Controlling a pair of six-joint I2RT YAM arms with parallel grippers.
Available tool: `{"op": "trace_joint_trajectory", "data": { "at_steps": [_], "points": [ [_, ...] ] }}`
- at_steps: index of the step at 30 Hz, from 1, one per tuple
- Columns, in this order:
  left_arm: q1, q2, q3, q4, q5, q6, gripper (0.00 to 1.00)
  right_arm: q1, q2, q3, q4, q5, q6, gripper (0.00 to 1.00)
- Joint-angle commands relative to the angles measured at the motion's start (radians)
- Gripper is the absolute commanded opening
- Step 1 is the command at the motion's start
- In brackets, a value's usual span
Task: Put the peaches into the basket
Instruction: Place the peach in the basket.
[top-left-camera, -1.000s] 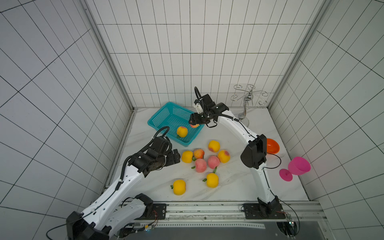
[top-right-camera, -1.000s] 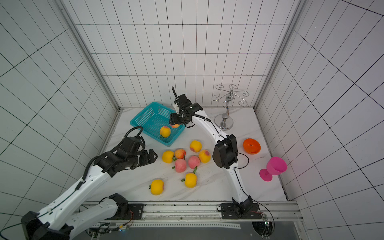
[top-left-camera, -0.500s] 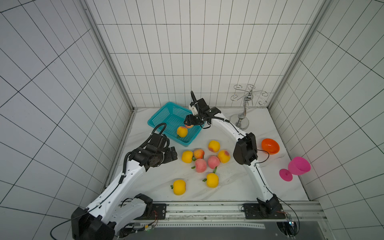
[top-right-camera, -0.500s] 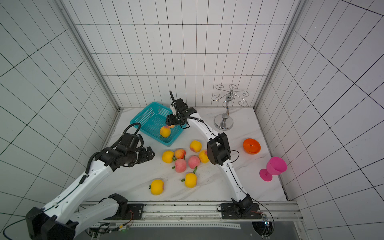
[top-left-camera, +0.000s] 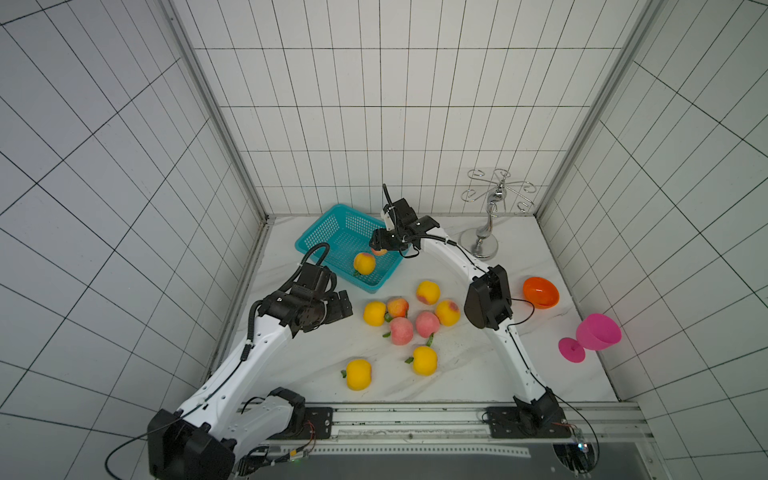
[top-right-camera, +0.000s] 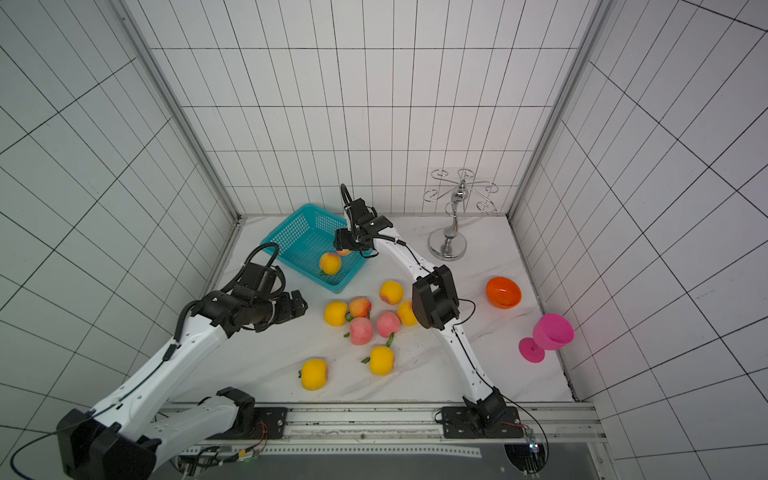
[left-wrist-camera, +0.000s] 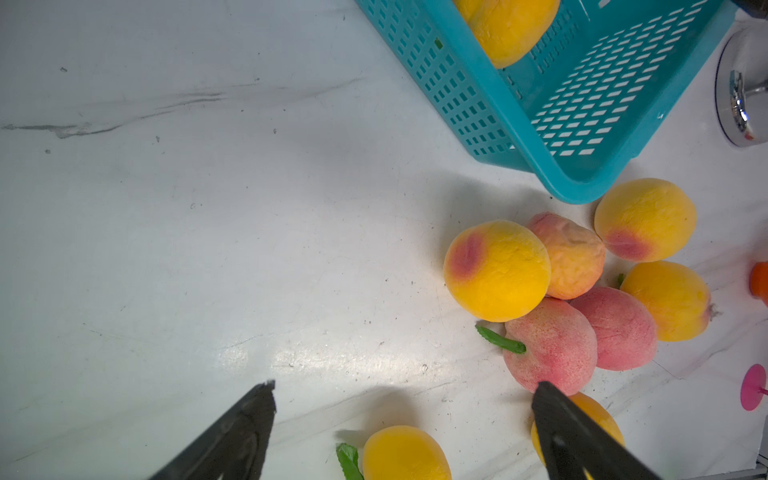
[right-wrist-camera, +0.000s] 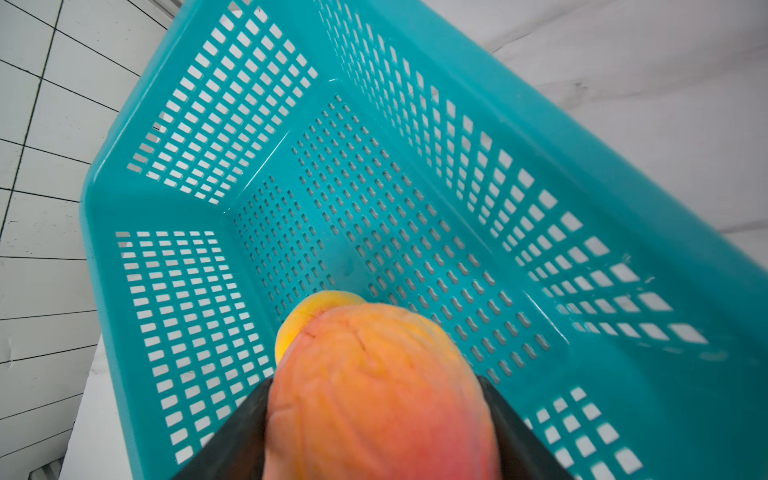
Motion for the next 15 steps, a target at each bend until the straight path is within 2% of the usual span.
{"op": "trace_joint_trajectory", "data": {
  "at_steps": [1,15],
  "points": [
    [0.007,-0.002,0.003,0.028,0.002,0.002,0.95,-0.002,0.041,0.053,0.011,0.034,0.026,0.49],
    [0.017,0.011,-0.016,0.054,0.015,-0.002,0.96,-0.02,0.068,0.075,-0.031,0.069,0.029,0.51]
  ]
}}
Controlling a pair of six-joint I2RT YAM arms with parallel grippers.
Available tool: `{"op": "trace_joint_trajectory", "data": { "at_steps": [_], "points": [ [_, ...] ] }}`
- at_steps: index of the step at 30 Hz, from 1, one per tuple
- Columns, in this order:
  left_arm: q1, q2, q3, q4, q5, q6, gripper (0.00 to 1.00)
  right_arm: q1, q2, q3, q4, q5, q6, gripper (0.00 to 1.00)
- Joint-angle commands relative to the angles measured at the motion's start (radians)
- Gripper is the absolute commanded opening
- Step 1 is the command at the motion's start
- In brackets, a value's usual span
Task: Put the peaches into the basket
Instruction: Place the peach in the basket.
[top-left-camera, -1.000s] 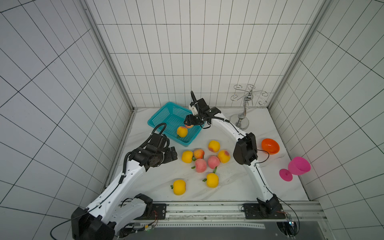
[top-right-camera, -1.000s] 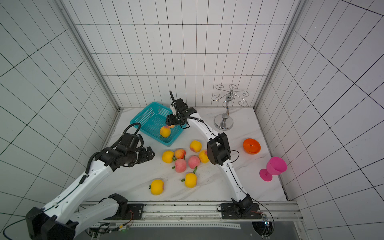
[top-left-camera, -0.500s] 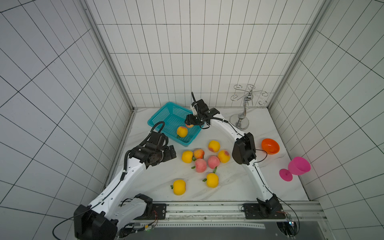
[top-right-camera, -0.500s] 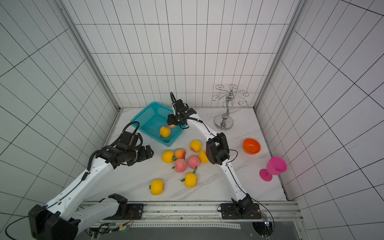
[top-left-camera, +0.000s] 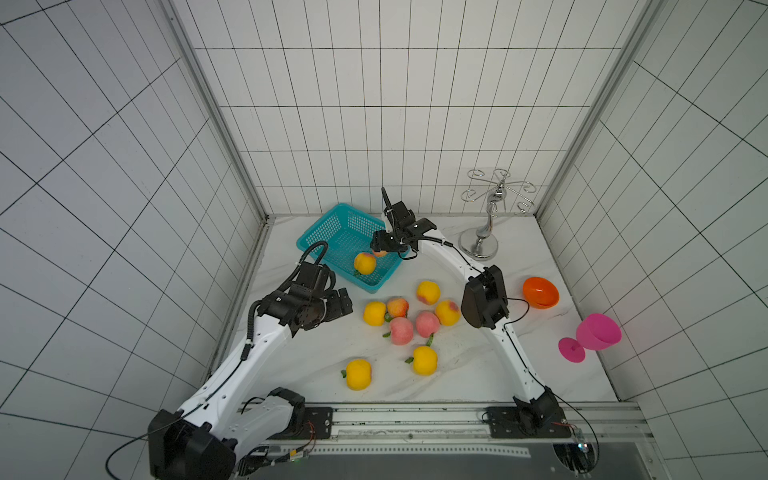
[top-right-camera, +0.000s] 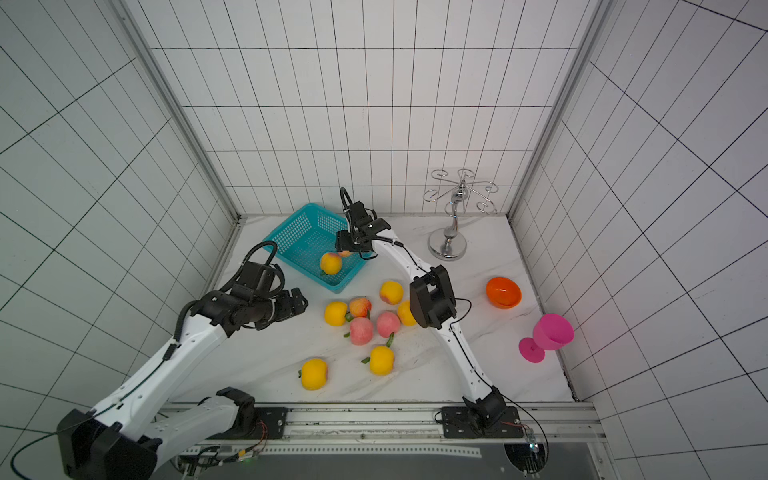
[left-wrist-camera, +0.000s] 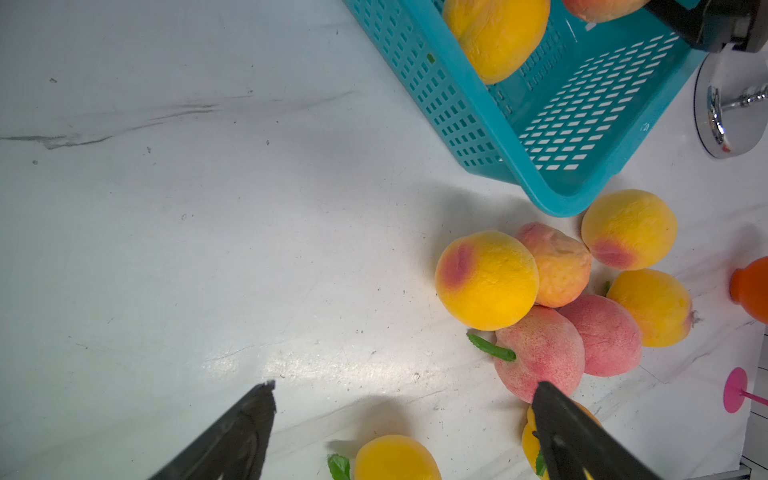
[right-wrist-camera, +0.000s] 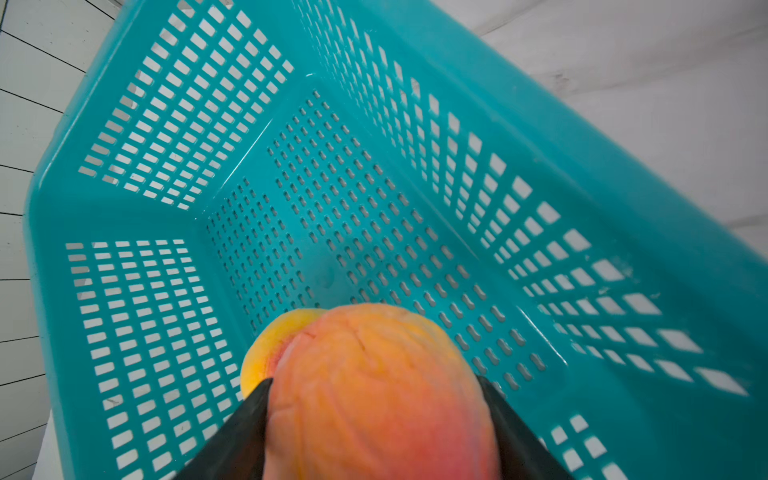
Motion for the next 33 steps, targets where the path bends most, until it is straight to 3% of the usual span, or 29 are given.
{"op": "trace_joint_trajectory", "data": {
  "at_steps": [1,33],
  "points": [
    [0.005,0.009,-0.011,0.024,0.003,-0.002,0.95,-0.012,0.026,0.054,-0.037,0.025,0.016,0.51],
    [0.005,0.046,0.001,0.001,0.025,-0.012,0.95,-0.013,0.025,0.065,-0.078,0.033,-0.041,0.61]
  ]
}}
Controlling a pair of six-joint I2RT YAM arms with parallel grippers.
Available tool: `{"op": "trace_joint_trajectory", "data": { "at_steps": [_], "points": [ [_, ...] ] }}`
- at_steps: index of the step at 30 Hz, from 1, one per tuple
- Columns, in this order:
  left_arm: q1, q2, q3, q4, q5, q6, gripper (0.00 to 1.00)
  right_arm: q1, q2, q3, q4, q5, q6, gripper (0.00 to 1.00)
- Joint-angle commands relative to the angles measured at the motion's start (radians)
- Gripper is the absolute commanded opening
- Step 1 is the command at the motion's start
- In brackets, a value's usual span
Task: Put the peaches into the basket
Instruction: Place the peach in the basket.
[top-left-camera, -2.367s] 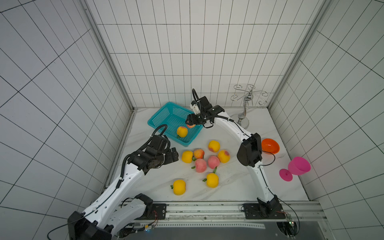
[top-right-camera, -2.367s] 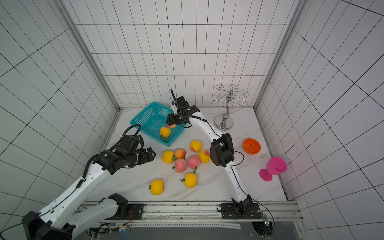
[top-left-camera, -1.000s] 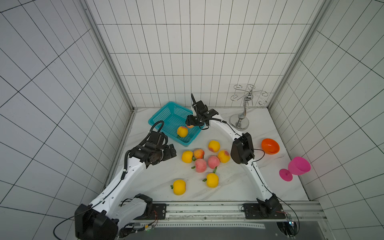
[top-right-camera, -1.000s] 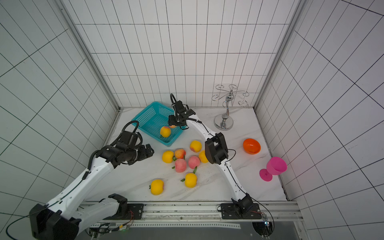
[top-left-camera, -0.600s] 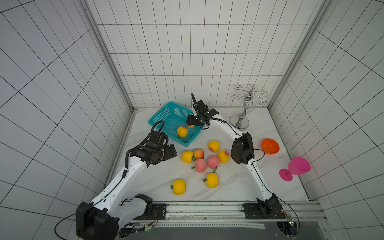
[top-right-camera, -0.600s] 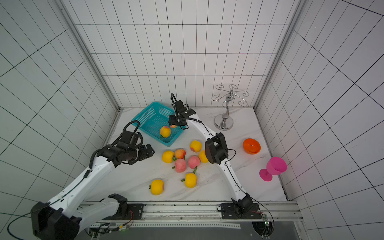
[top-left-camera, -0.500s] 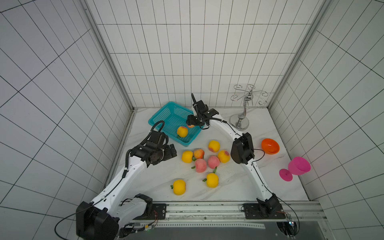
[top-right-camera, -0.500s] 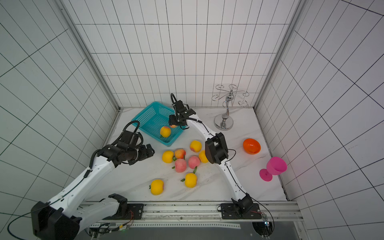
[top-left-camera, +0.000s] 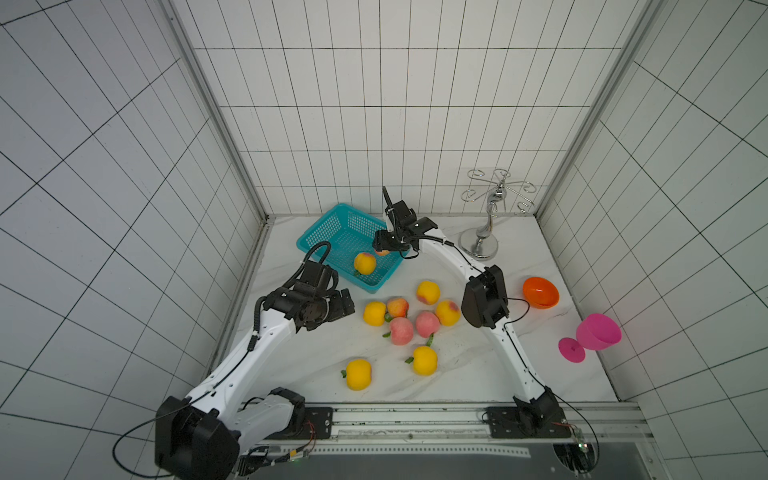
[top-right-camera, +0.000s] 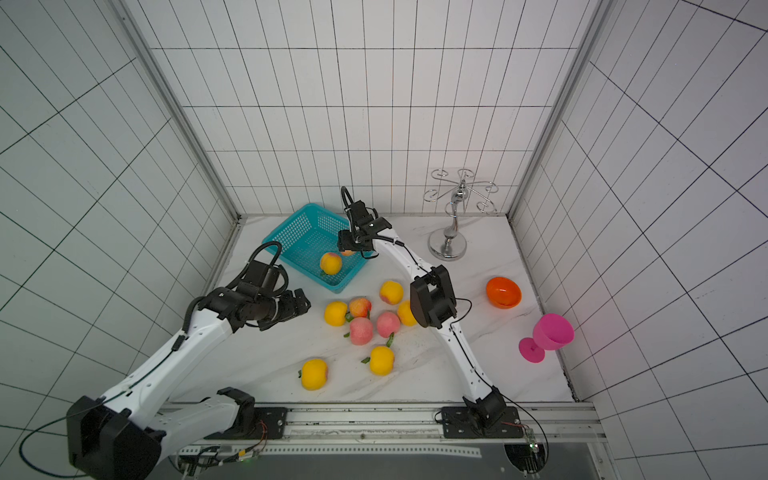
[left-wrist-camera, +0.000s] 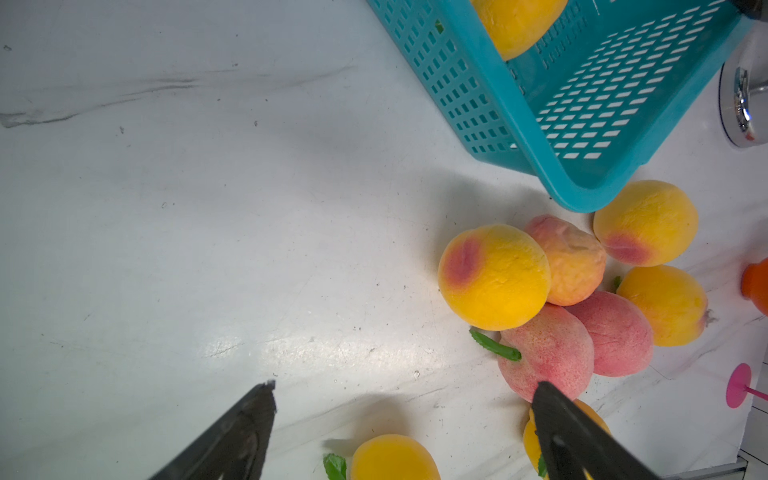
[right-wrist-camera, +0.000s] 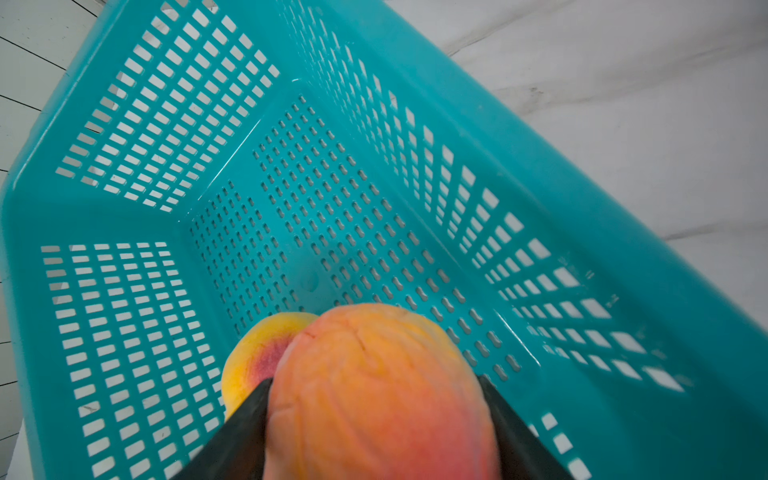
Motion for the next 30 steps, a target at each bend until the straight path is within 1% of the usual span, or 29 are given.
{"op": "trace_joint_trajectory", "data": {
  "at_steps": [1,11,20,30],
  "points": [
    [0.005,-0.003,0.001,-0.005,0.0,-0.007,0.95,-0.008,0.021,0.053,-0.061,0.012,-0.014,0.61],
    [0.005,-0.004,-0.002,0.001,0.001,-0.011,0.95,-0.008,0.013,0.05,-0.073,0.006,-0.029,0.7],
    [0.005,-0.026,-0.011,-0.005,-0.008,-0.017,0.95,-0.008,0.008,0.048,-0.074,0.0,-0.034,0.71],
    [0.005,-0.033,-0.013,0.0,-0.006,-0.03,0.95,-0.009,0.0,0.04,-0.074,-0.006,-0.041,0.77]
  ]
}}
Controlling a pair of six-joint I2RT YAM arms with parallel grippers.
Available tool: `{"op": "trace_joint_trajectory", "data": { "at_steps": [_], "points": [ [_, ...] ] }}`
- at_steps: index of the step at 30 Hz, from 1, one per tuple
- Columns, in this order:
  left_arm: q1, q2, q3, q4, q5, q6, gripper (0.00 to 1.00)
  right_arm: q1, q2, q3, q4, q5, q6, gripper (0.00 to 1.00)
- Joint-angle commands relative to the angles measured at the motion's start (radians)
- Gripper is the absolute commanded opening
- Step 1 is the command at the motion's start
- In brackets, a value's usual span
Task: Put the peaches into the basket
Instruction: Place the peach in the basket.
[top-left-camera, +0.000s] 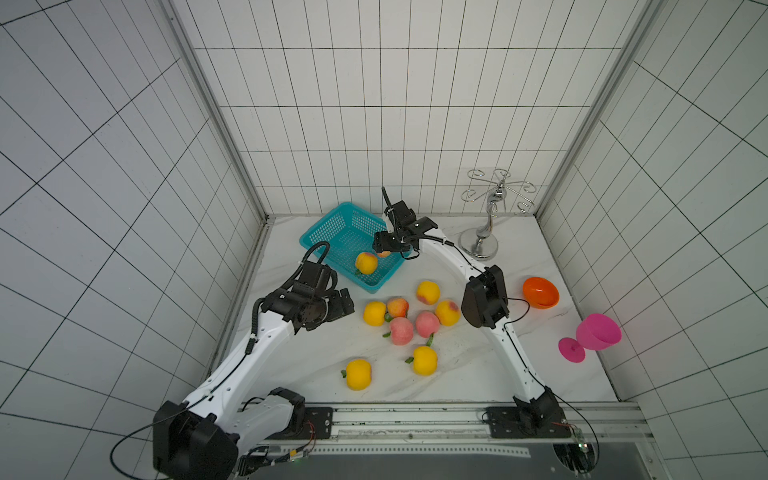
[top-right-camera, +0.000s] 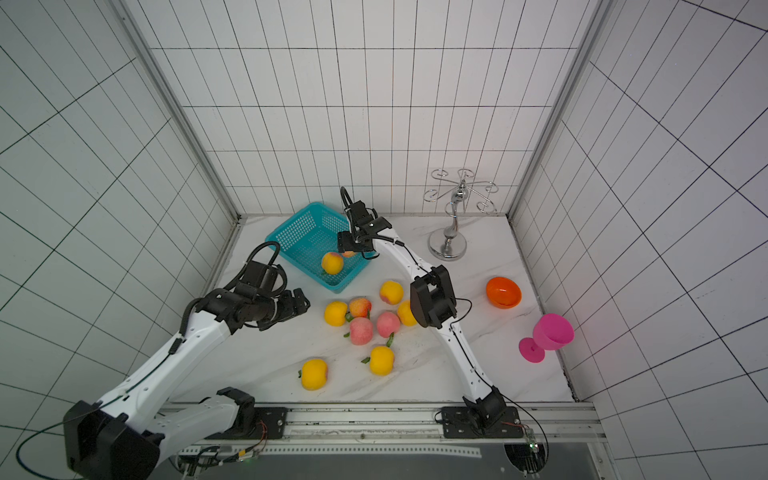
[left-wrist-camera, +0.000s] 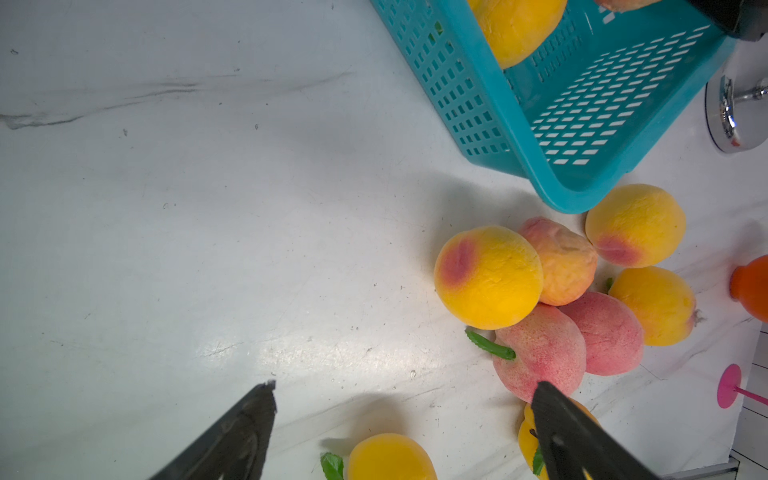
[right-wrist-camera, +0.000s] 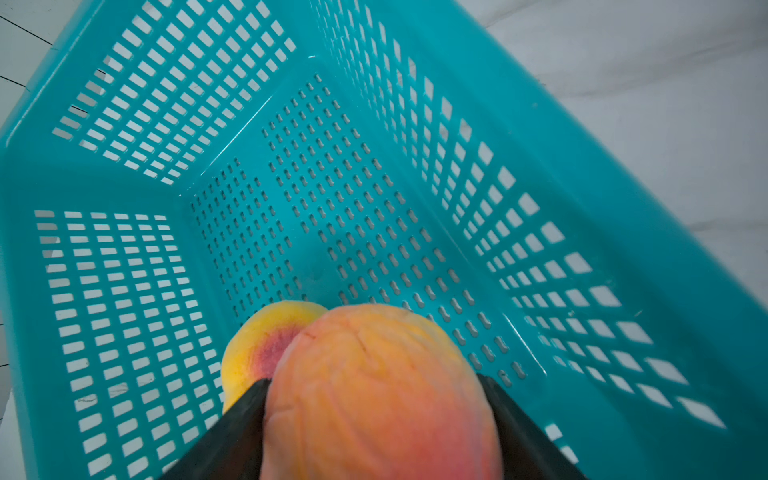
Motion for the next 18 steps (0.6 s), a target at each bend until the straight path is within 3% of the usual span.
{"op": "trace_joint_trajectory", "data": {
  "at_steps": [1,18],
  "points": [
    [0.006,-0.014,-0.013,0.001,-0.005,-0.02,0.95,-0.008,-0.003,0.034,-0.051,-0.006,-0.005,0.77],
    [0.005,-0.031,-0.024,0.008,0.002,-0.032,0.95,-0.015,-0.013,0.014,-0.052,-0.021,-0.014,0.8]
  ]
}}
